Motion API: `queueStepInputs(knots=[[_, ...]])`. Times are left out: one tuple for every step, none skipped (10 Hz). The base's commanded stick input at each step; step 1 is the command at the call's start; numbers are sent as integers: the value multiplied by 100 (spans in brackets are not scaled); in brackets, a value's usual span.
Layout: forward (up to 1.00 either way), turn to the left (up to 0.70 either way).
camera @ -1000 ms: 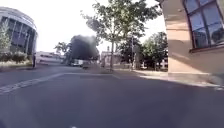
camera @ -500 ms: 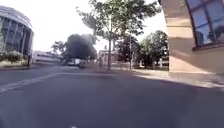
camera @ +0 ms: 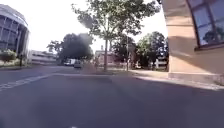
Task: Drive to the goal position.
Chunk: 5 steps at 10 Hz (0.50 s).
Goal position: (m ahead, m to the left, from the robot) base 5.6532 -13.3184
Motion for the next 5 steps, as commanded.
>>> queueStepInputs(knots=[[70, -14], [70, -14], [70, -14], [70, -14], [70, -14]])
